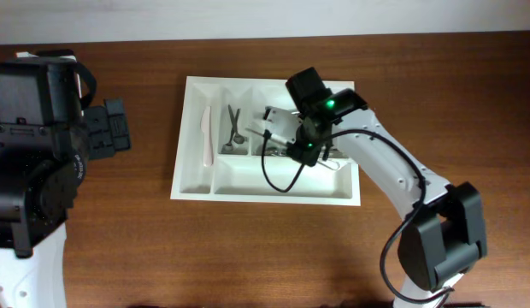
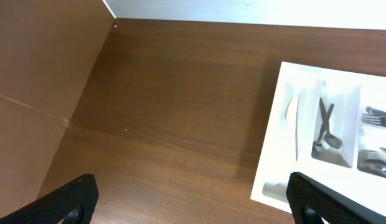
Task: Pack container
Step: 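Carry the tongs into the tray's bottom compartment and release them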
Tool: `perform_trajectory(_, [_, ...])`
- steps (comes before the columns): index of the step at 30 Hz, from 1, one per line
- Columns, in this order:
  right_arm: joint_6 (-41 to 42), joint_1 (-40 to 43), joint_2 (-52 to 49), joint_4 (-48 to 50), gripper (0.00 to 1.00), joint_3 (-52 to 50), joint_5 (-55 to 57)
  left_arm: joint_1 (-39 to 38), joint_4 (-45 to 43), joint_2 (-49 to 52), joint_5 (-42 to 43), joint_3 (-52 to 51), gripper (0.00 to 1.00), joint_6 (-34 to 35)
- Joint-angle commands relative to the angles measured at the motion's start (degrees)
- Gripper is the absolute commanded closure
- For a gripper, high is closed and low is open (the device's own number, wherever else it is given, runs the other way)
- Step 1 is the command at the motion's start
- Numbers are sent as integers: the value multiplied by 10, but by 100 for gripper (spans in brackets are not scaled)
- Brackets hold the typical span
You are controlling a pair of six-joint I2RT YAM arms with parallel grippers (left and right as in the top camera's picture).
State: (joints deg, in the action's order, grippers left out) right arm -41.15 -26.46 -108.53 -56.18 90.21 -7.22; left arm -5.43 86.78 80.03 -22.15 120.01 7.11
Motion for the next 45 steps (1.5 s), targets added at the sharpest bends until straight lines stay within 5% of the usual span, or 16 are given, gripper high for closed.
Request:
perform_trajectory(1, [-7,-24,-5,-1,96,4,-29,2,-1,-3,-8,4,1,-3])
perform_trajectory(14, [-35,-66,-6,-6,96,-26,-38,2,-1,-3,-8,4,1,-3])
perform_trajectory(26, [-36,-66,-6,98,96,-127,-38,2,-1,-3,-8,4,1,-3])
perform_trajectory(27, [-36,-66,-6,100,88,-127,-38,2,-1,-3,-8,4,1,-3])
perform_trajectory(29, [-35,-66,-6,105,37,-126,-38,2,-1,-3,-8,4,1,-3])
perform_trajectory(30, [-22,-66,-5,111,31,-126,-38,2,-1,-3,-8,4,1,-3])
perform_trajectory(39, [123,-62,9,122,11,-22,-23,2,-1,-3,-8,4,1,-3])
perform_trajectory(45, [370,-10,31,111,1,94,171,2,-1,-3,-8,4,1,-3])
